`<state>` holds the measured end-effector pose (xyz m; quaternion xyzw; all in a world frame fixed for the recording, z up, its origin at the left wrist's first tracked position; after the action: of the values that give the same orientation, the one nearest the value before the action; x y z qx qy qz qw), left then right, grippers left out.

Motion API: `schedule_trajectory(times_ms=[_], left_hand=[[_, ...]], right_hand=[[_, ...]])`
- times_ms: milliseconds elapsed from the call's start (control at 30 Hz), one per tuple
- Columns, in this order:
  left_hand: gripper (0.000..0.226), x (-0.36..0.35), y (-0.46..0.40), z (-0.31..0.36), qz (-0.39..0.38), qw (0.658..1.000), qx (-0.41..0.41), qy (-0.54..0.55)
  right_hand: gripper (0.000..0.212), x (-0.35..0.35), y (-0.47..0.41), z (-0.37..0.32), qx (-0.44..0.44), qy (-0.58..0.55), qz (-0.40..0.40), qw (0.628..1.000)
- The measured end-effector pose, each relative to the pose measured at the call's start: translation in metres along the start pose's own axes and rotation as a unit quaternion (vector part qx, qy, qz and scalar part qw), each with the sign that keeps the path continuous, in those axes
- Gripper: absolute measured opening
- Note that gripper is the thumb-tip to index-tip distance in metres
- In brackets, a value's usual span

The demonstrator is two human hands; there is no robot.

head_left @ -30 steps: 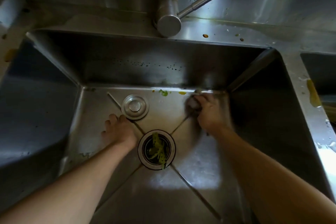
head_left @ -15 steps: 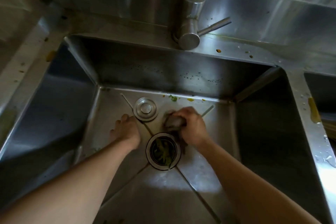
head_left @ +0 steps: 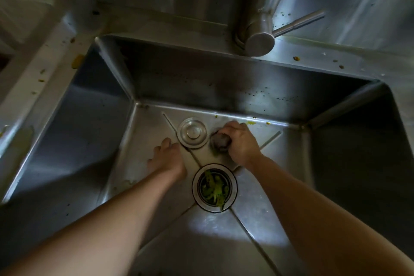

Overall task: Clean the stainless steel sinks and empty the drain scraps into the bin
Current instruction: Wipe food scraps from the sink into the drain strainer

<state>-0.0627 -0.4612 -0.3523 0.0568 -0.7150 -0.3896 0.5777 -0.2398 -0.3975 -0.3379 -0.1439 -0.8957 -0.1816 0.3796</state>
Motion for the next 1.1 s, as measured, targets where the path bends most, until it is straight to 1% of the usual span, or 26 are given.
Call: schedule_trajectory(times_ms=[67,167,267,300,333,367,433,467,500,567,600,667,733,800,867,933,1033,1100], left_hand=[[0.055,-0.002,0.003,-0.001,-0.001,1.000,0.000,-0.008],[0.057,-0.009,0.013,0.001,-0.017,0.999,-0.011,-0.032],[0.056,-0.017,0.021,0.002,-0.036,0.998,-0.023,-0.037],[0.057,-0.020,0.023,0.002,-0.042,0.998,-0.027,-0.034],[0.059,-0.022,0.026,0.002,-0.046,0.998,-0.030,-0.029],[0.061,-0.024,0.028,0.002,-0.050,0.998,-0.033,-0.024],[0.064,-0.025,0.032,0.004,-0.053,0.998,-0.038,-0.017],[0.065,-0.026,0.033,0.005,-0.054,0.998,-0.040,-0.015],[0.065,-0.026,0.034,0.006,-0.056,0.997,-0.042,-0.015],[0.065,-0.029,0.037,0.012,-0.062,0.997,-0.049,-0.016],[0.065,-0.031,0.039,0.014,-0.064,0.996,-0.052,-0.017],[0.065,-0.035,0.042,0.017,-0.065,0.996,-0.050,-0.022],[0.064,-0.038,0.042,0.016,-0.064,0.996,-0.049,-0.037],[0.062,-0.040,0.041,0.015,-0.062,0.996,-0.051,-0.048],[0.062,-0.040,0.041,0.015,-0.059,0.995,-0.055,-0.053],[0.062,-0.040,0.043,0.016,-0.063,0.995,-0.058,-0.051],[0.063,-0.039,0.045,0.015,-0.065,0.995,-0.064,-0.044],[0.062,-0.038,0.047,0.014,-0.065,0.995,-0.069,-0.035]], right_hand=[[0.044,-0.014,0.021,-0.004,-0.002,-0.006,-0.024,1.000],[0.037,-0.036,0.054,-0.016,0.009,-0.027,-0.062,0.998],[0.041,-0.043,0.072,-0.025,0.004,-0.068,-0.112,0.991],[0.043,-0.036,0.077,-0.028,-0.004,-0.095,-0.099,0.991],[0.044,-0.024,0.083,-0.026,-0.019,-0.124,-0.060,0.990],[0.043,-0.006,0.089,-0.020,-0.042,-0.150,0.001,0.988],[0.038,0.034,0.107,0.003,-0.118,-0.176,0.128,0.969],[0.036,0.049,0.116,0.019,-0.161,-0.172,0.168,0.957],[0.034,0.059,0.124,0.035,-0.199,-0.155,0.191,0.949],[0.035,0.074,0.142,0.065,-0.257,-0.107,0.213,0.937],[0.036,0.073,0.148,0.078,-0.282,-0.091,0.207,0.932],[0.039,0.056,0.160,0.092,-0.327,-0.075,0.164,0.928],[0.041,0.035,0.163,0.089,-0.344,-0.083,0.139,0.925],[0.039,0.016,0.154,0.072,-0.324,-0.099,0.139,0.931],[0.040,-0.006,0.142,0.051,-0.298,-0.107,0.106,0.943],[0.039,-0.022,0.134,0.032,-0.284,-0.130,0.075,0.947],[0.029,-0.021,0.126,0.020,-0.283,-0.194,0.088,0.935],[0.031,-0.007,0.129,0.019,-0.292,-0.229,0.116,0.922]])
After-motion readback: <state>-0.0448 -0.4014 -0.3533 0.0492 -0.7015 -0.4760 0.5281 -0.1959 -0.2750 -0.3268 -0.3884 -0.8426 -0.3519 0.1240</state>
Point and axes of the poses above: each hand's wrist, its own y-axis away from the middle knuckle, its own x-axis out of the back of the hand, z = x × y, the point moved 10 cm from there along -y, towards the middle knuckle, and after that the axes turned 14 degrees about -y, right-handed, at the moved point
